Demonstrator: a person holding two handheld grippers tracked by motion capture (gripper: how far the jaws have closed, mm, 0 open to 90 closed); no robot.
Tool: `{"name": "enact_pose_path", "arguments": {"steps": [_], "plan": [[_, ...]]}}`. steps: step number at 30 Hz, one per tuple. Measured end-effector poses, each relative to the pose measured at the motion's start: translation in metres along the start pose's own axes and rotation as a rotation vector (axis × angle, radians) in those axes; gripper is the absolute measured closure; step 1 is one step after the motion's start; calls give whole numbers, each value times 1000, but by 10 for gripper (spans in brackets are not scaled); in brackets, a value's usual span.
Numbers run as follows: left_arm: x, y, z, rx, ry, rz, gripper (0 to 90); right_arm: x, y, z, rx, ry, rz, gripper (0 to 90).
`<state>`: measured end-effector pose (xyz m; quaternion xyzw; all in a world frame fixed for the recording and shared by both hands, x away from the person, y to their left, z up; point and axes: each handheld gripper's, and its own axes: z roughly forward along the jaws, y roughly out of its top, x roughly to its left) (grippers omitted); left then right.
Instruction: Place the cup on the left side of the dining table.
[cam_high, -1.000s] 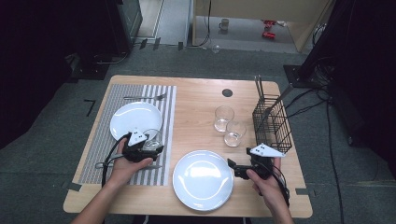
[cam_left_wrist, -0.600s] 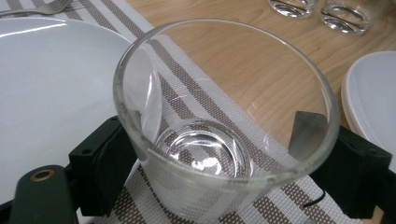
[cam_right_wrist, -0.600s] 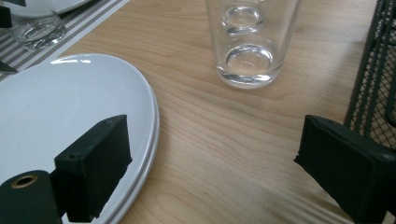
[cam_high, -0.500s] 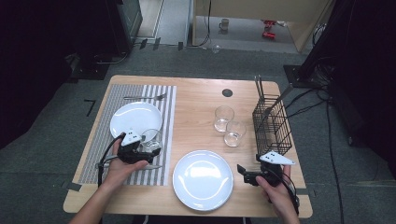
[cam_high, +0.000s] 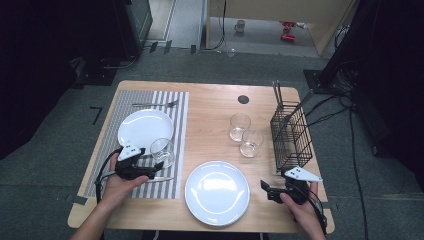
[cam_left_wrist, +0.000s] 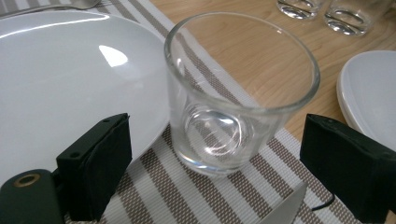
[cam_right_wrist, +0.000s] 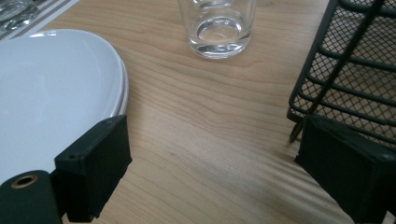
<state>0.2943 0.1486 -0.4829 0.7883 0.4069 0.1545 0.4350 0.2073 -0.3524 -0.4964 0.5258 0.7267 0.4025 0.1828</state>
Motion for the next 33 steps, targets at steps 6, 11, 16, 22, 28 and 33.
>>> {"name": "enact_pose_path", "arguments": {"steps": [6,11,16,22,28,33], "plan": [[9,-9,-17,0,26,-18,83,-6,-4,-5,4,-21,1,88],[16,-19,-29,4,52,-35,83,-12,-7,-10,6,-35,8,87],[23,-27,-39,9,73,-49,83,-17,-10,-14,9,-51,16,88],[30,-38,-50,13,115,-77,83,-25,-16,-18,12,-75,37,88],[37,-48,-60,15,143,-101,83,-31,-23,-22,19,-96,45,88],[44,-55,-70,16,173,-124,83,-38,-30,-25,29,-118,55,88]]}}
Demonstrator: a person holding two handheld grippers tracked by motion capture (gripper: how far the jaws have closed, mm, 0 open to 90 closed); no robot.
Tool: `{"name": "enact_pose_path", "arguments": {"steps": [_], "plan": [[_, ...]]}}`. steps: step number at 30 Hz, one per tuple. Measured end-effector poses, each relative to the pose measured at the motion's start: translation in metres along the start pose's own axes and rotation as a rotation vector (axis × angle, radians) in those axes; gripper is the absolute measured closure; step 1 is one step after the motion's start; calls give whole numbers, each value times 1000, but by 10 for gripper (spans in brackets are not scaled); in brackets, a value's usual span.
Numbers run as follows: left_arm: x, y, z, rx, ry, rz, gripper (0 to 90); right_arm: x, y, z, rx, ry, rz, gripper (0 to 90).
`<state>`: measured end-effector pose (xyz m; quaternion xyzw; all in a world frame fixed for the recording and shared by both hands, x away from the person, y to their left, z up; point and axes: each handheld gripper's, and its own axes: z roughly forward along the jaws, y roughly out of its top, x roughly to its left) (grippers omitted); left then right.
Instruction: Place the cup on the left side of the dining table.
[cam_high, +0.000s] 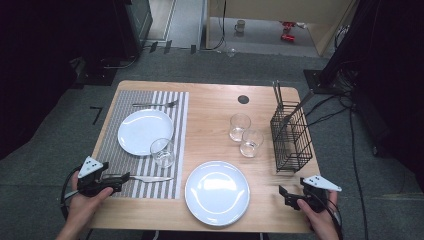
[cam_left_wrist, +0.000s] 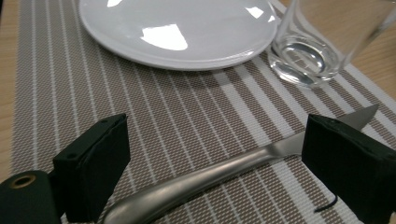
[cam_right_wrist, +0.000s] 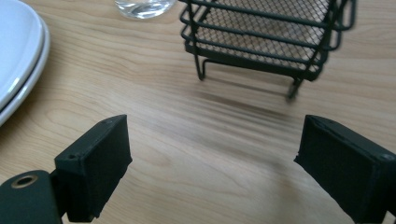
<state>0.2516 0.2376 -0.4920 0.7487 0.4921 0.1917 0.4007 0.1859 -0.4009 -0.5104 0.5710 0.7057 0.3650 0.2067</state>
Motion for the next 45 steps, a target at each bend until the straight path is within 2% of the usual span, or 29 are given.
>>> {"name": "enact_pose_path", "arguments": {"steps": [10,12,15,22,25,27,29,32,45], "plan": [[18,-14,-16,-1,53,-37,83,-14,-11,-5,19,-51,16,88],[21,-17,-18,3,62,-42,83,-16,-13,-5,23,-60,16,88],[23,-24,-20,17,101,-36,83,-18,-15,-5,31,-82,12,87],[29,-37,-22,51,130,-48,83,-19,-20,-4,42,-118,-5,88],[30,-40,-20,70,153,-46,83,-18,-21,-4,41,-127,-11,84],[30,-40,-21,67,149,-40,84,-17,-21,-3,41,-129,-13,84],[29,-41,-18,96,158,-28,84,-17,-21,-3,41,-129,-13,83],[26,-43,-17,93,181,-23,82,-17,-21,-3,41,-129,-13,83],[26,-44,-17,90,205,-42,92,-17,-21,-3,41,-127,-12,81]]}}
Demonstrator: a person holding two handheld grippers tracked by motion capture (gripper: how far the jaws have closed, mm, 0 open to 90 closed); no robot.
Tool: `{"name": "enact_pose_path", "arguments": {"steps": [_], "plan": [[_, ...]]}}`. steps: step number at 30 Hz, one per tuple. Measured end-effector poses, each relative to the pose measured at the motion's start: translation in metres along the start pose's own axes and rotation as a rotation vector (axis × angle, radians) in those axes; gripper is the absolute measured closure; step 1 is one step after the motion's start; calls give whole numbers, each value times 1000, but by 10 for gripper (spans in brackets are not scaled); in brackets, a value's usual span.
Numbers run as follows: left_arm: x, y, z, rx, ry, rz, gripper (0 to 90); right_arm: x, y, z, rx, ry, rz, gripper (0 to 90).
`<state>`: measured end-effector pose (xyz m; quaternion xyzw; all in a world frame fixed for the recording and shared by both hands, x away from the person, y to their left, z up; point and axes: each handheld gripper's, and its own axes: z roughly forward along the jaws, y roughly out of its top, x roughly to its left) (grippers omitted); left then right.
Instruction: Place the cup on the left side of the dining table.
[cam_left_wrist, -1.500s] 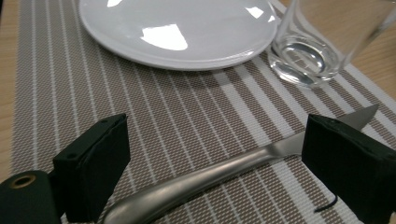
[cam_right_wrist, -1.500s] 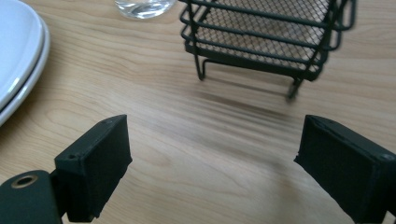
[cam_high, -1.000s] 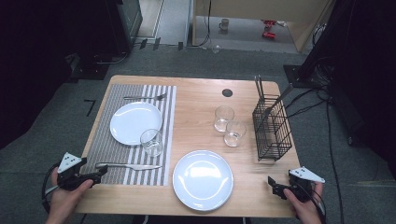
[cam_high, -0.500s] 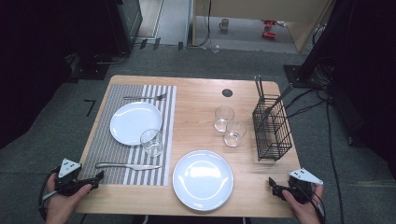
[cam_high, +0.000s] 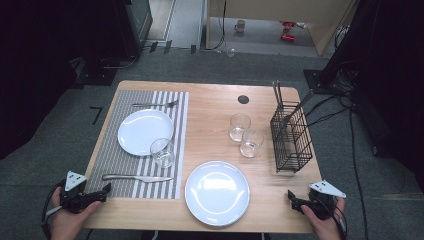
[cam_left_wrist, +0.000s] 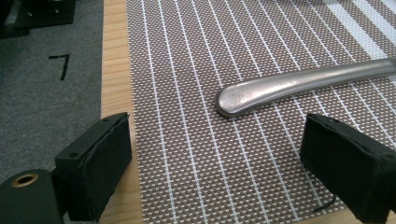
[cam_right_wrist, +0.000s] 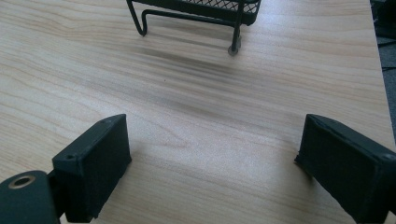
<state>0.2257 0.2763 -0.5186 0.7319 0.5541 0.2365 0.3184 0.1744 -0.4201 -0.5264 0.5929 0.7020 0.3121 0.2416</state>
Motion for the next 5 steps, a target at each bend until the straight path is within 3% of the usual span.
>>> {"name": "enact_pose_path", "arguments": {"steps": [5], "plan": [[0,0,0,0,-1,-2,92,0,0,0,0,0,0,81]]}}
